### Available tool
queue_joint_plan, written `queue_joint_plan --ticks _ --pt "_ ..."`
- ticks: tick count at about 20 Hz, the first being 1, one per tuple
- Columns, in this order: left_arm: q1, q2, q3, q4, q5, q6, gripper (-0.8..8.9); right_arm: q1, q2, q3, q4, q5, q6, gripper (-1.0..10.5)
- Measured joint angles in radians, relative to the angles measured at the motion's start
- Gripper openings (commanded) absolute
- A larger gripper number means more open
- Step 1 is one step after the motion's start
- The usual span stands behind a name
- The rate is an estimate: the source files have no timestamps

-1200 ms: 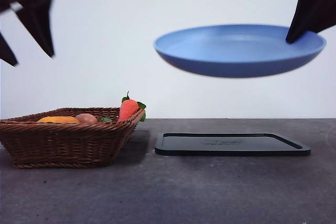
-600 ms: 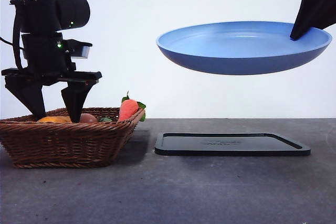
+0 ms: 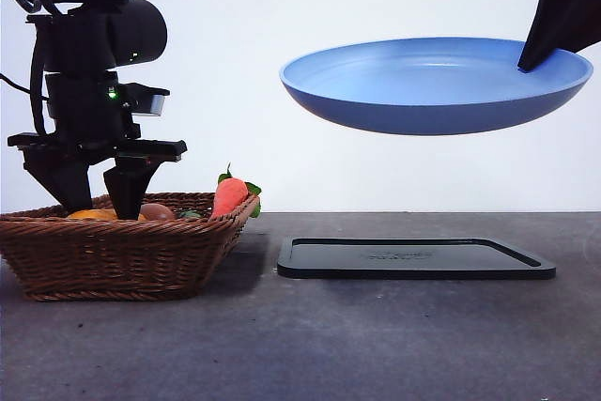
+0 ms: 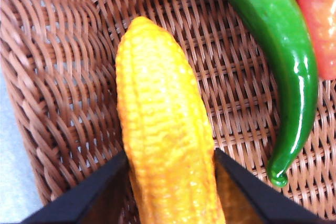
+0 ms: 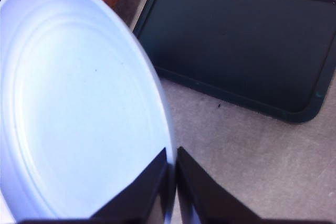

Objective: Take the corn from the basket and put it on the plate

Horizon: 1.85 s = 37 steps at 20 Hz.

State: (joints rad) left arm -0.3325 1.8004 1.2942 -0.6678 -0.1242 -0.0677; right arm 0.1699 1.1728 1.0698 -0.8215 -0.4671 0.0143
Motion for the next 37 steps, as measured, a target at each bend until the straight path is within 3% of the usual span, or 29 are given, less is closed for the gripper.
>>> queue_joint_plan --ticks 3,10,13,17,20,24,28,32,37 --pt "0.000 0.001 0.001 0.003 0.000 -0.014 0.84 0.000 0.000 0.000 0.000 0.000 0.000 0.0" --pt "-0.001 -0.106 0.047 -0.099 0.002 -0.032 0.84 0.000 0.014 0.000 0.044 0.000 0.010 0.0" --pt "-0.044 -0.249 0.082 -0.094 0.144 -0.068 0.84 0.000 0.097 0.000 0.098 0.000 0.053 0.0" --pt "-0.201 -0.316 0.083 -0.013 0.365 -0.112 0.84 0.007 0.251 0.000 0.159 0.000 0.111 0.0" --pt "-0.315 -0.297 0.083 0.045 0.369 -0.119 0.84 0.019 0.315 0.000 0.182 -0.003 0.141 0.0" --pt "-0.406 -0.195 0.083 0.097 0.373 -0.108 0.85 0.019 0.316 0.000 0.224 -0.069 0.176 0.0" --pt "-0.426 -0.079 0.083 0.126 0.372 -0.108 1.09 0.020 0.316 0.000 0.218 -0.075 0.188 0.0" --pt "-0.433 -0.072 0.083 0.140 0.328 -0.108 2.83 0.020 0.316 0.000 0.212 -0.073 0.193 0.0" --pt "-0.433 -0.072 0.083 0.138 0.309 -0.108 3.16 0.020 0.316 0.000 0.206 -0.075 0.193 0.0"
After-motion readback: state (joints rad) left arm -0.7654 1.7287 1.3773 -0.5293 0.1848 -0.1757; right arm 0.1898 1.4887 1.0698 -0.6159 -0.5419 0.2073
